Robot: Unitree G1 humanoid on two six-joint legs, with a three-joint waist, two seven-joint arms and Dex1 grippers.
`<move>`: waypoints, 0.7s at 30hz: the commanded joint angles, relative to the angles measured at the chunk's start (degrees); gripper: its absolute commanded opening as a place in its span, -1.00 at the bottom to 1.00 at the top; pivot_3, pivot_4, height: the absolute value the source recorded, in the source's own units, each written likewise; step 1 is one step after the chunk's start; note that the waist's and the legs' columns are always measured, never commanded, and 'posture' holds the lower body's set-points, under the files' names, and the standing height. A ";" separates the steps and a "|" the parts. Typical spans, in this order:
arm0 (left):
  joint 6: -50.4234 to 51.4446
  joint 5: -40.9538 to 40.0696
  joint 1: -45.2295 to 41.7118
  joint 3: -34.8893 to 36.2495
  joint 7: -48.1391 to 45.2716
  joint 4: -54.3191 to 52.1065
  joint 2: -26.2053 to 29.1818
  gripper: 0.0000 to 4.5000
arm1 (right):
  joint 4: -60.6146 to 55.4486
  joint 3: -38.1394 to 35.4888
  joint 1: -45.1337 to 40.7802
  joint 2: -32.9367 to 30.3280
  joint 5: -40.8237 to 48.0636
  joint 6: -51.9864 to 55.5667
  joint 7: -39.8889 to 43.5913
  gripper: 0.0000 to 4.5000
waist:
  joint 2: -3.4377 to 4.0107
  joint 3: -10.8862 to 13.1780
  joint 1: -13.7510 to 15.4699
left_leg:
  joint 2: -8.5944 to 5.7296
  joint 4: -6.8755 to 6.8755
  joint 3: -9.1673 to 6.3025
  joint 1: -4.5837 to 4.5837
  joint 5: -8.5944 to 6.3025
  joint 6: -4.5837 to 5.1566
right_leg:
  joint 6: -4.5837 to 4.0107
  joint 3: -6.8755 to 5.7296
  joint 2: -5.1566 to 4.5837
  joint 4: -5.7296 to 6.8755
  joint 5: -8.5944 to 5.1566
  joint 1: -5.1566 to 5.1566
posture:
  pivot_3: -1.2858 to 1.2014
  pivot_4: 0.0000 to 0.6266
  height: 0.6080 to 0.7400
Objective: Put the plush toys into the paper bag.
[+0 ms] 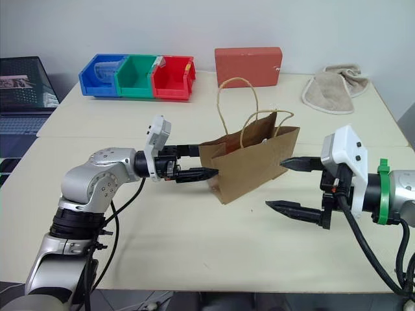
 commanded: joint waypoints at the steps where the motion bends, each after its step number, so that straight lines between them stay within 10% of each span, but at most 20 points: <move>1: 0.55 -1.62 0.95 2.08 0.55 -4.81 1.13 0.91 | -1.79 -1.41 0.47 -0.95 2.03 -1.31 -1.42 1.00 | 0.00 0.00 0.01 | 0.00 0.00 0.00 0.00 0.00 0.00 | 0.00 0.01 0.00 0.00 0.00 0.00 | 0.03 -0.52 1.00; 11: -6.06 6.24 4.43 -0.20 15.64 -8.76 -7.58 0.91 | -3.66 3.93 0.04 -1.24 -4.12 -6.67 -3.89 1.00 | 0.00 0.00 0.13 | -0.01 0.05 -0.02 0.01 0.01 0.00 | 0.00 0.00 -0.01 0.01 0.00 0.05 | 0.03 -0.52 1.00; 21: -9.74 7.92 6.65 -1.66 16.19 -9.09 -9.43 -0.34 | -4.38 3.74 1.52 -1.19 -4.24 -8.04 -5.15 1.00 | 0.00 -0.01 0.13 | -0.01 0.04 -0.01 0.02 0.01 0.01 | 0.00 0.01 -0.01 0.02 0.00 0.05 | 0.03 -0.52 1.00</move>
